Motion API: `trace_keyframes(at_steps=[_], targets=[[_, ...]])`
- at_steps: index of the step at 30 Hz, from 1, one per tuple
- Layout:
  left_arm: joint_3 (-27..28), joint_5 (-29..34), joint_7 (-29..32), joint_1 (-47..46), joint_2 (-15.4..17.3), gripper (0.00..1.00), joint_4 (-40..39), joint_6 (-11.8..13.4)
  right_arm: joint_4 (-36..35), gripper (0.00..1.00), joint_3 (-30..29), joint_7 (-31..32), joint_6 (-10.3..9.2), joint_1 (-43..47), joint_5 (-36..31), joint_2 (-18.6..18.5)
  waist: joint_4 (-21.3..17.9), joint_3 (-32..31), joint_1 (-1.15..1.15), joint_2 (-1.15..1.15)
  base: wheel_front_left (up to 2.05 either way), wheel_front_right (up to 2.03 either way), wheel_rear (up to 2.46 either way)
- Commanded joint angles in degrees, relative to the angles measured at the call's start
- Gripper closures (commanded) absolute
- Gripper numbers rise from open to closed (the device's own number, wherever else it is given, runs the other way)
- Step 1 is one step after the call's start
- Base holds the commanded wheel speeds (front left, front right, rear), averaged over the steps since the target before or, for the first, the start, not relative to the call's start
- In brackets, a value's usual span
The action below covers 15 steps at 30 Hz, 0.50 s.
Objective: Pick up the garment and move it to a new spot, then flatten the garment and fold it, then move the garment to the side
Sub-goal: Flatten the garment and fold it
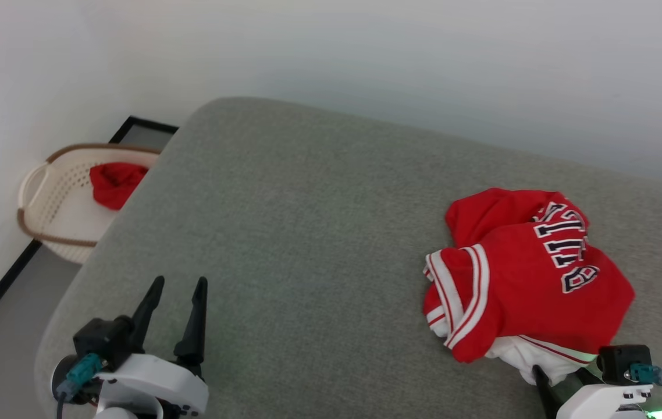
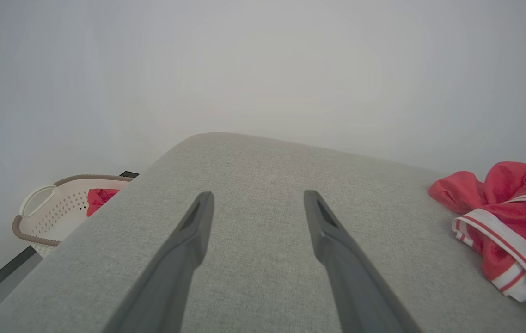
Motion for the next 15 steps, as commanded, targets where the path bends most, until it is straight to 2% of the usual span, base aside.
trace_keyframes(at_steps=[1, 6, 7, 8, 9, 10, 15], targets=[[-0.09, 0.38, -0.27, -0.61, -0.19, 0.0, 0.21, -0.23, 0.47, 0.0, -0.53, 0.66, 0.02, -0.93, -0.39, 0.2, 1.45, 1.42, 0.0, 0.0, 0.0, 0.0, 0.0], [0.04, -0.15, -0.27, -1.51, -0.5, 0.0, 0.64, -0.43, 2.67, 0.0, -1.57, 2.68, 0.02, -2.12, -1.24, 1.09, 2.03, 2.15, 0.0, 0.0, 0.0, 0.0, 0.0], [0.11, -0.23, -0.28, -1.62, -0.53, 0.0, 0.65, -0.49, 3.11, 0.06, -2.06, 2.92, 0.02, -2.45, -1.31, 1.24, 2.09, 2.24, 0.0, 0.0, 0.0, 0.0, 0.0], [0.2, -0.27, -0.28, -1.73, -0.55, 0.0, 0.7, -0.52, 3.66, 0.52, -2.31, 3.27, 0.02, -2.65, -1.43, 1.34, 2.13, 2.31, 0.0, 0.0, 0.0, 0.0, 0.0], [0.32, -0.33, -0.29, -1.84, -0.58, 0.0, 0.71, -0.57, 4.21, 0.78, -2.35, 3.78, 0.02, -2.87, -1.57, 1.47, 2.14, 2.38, 0.0, 0.0, 0.0, 0.0, 0.0], [0.49, -0.36, -0.29, -1.91, -0.59, 0.0, 0.69, -0.62, 4.65, 1.0, -2.51, 3.89, 0.02, -3.17, -1.72, 1.56, 2.11, 2.42, 0.0, 0.0, 0.0, 0.0, 0.0], [1.61, -0.37, -0.3, -1.39, -0.57, 0.0, 0.68, -0.69, 5.43, 1.0, -2.2, 4.93, 0.02, -4.2, -2.35, 1.76, 1.35, 1.94, 0.0, 0.0, 0.0, 0.0, 0.0]])
